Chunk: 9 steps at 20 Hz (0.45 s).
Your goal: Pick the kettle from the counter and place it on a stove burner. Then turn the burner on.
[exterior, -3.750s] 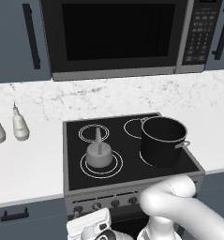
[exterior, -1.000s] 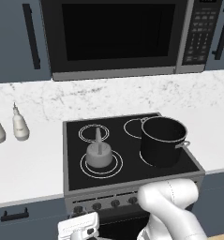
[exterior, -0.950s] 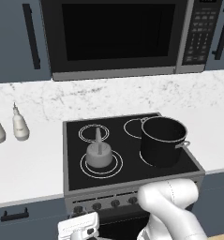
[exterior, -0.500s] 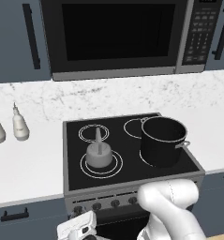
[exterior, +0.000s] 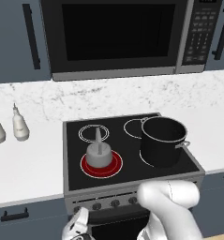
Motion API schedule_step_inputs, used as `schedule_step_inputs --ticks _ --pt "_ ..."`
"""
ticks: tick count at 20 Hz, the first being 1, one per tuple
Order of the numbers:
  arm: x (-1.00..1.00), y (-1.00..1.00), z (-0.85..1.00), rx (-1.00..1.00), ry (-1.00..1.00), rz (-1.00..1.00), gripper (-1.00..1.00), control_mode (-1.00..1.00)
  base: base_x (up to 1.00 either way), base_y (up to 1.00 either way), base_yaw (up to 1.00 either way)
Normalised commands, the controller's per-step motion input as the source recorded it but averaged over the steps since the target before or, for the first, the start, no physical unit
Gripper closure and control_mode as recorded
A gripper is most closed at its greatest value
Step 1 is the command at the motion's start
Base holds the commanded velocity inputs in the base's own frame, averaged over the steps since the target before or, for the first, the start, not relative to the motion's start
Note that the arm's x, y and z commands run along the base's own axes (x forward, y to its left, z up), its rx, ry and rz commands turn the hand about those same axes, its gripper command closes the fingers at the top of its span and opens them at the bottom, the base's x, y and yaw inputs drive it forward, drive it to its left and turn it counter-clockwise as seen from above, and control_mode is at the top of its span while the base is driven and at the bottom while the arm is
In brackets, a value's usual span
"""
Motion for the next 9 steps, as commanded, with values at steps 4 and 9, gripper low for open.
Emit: schedule_step_inputs --ticks 4,9 --pt "0.00 0.48 0.00 -0.32 0.15 0.00 -1.00 -1.00 0.00 0.00 0.00" --pt "0.00 0.00 0.00 0.00 0.00 0.00 -1.00 -1.00 0.00 0.00 0.00"
